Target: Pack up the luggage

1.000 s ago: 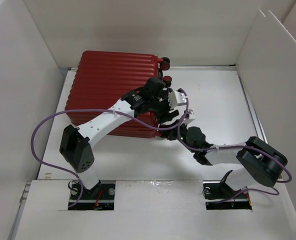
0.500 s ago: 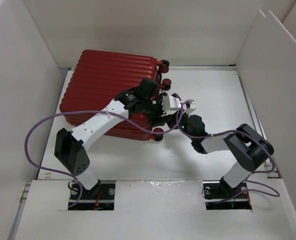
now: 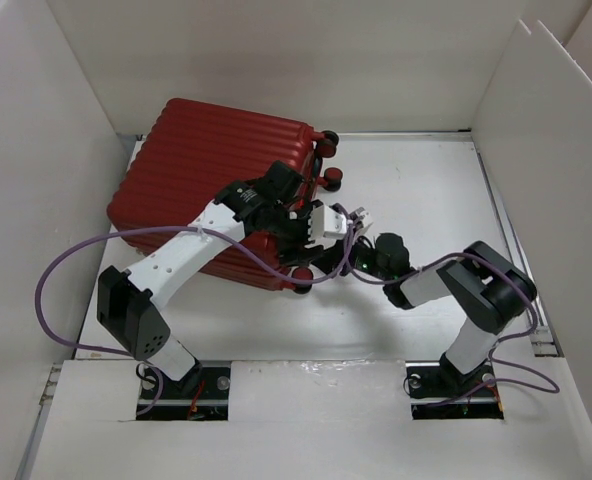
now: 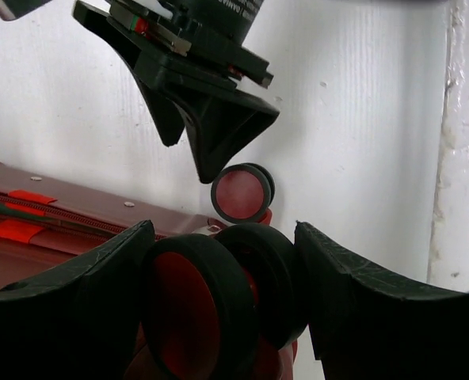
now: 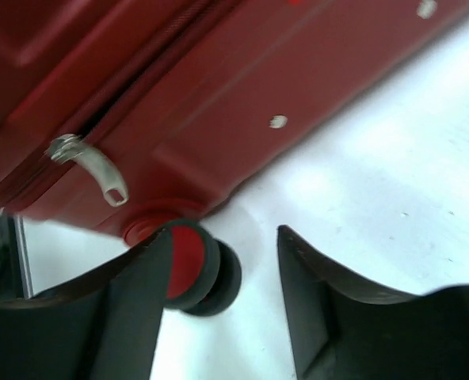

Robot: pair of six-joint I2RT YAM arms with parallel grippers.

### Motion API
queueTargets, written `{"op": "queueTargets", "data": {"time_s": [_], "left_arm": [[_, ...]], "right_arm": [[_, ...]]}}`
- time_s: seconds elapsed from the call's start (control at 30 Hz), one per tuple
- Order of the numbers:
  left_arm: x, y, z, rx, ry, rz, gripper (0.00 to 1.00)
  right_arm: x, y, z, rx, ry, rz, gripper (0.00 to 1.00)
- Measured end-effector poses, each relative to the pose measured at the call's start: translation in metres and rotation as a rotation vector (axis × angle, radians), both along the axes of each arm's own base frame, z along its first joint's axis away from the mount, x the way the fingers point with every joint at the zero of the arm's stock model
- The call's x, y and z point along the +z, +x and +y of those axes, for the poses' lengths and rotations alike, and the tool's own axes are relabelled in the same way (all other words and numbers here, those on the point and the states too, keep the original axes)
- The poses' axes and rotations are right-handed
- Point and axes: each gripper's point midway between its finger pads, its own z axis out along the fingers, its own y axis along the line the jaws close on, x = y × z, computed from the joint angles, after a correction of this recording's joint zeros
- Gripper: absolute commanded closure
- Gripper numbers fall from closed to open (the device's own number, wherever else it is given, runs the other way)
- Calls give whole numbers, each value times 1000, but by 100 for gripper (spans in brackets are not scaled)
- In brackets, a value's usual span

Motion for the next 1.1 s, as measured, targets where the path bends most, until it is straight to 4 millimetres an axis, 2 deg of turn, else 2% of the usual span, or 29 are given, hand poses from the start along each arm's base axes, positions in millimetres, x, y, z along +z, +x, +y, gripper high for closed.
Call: {"op": "queueTargets", "data": {"time_s": [0.1, 0.2, 0.37, 0.43, 0.57, 0.67, 0.7, 0.9, 0.97, 1.0, 1.1], "left_arm": [[-2, -6, 6, -43, 15, 6, 100], [-2, -11, 11, -72, 29, 17, 100], [-2, -17, 19, -90, 56, 34, 100], [-2, -18, 19, -91, 58, 37, 100], [-2, -18, 19, -91, 58, 37, 100], [-2, -18, 19, -90, 59, 38, 100], [-2, -18, 19, -90, 59, 38, 100], [-2, -18, 20, -88, 60, 39, 100], [-2, -18, 20, -88, 62, 38, 100], [-2, -18, 20, -88, 62, 38, 100], [-2, -18, 20, -87, 63, 37, 100]], "right_arm": [[9, -14, 6, 77, -18, -48, 37], [27, -24, 23, 172, -16, -112, 37], [58, -23, 54, 284, 11, -202, 35], [56, -24, 61, 316, 10, -208, 35], [36, -27, 66, 358, -13, -161, 37], [27, -32, 68, 385, -22, -133, 50], [27, -34, 69, 393, -22, -132, 59], [31, -42, 73, 401, 5, -130, 83], [31, -42, 74, 396, 11, -116, 96], [31, -42, 74, 393, 15, -108, 99], [34, -44, 74, 392, 32, -91, 100]]}}
